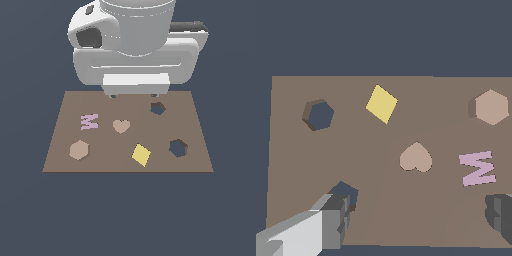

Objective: Insert a designated object into the corresponding slot on a board.

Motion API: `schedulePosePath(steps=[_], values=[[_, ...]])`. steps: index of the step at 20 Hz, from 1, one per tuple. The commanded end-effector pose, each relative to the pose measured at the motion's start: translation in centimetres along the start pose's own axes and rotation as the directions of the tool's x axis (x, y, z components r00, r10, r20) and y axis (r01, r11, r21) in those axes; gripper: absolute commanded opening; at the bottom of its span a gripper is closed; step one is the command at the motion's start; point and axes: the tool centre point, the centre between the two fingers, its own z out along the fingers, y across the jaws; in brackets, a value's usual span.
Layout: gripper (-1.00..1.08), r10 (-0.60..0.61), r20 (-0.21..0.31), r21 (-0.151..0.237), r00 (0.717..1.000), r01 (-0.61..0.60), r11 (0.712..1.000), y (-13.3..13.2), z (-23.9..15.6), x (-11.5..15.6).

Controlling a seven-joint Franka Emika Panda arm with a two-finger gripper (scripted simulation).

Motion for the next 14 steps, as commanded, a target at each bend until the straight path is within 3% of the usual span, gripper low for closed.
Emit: schedulePosePath(steps=[1, 7, 14], values=[[1.0, 0.0, 0.0, 0.0, 1.0, 0.0, 1.0, 0.0, 0.0, 0.0], [1.0, -0.003, 0.002, -0.001, 1.0, 0.003, 1.0, 0.9, 0.8, 0.4], [1.0, -0.011, 0.009, -0.003, 1.0, 0.011, 1.0, 4.1, 3.4, 1.9]])
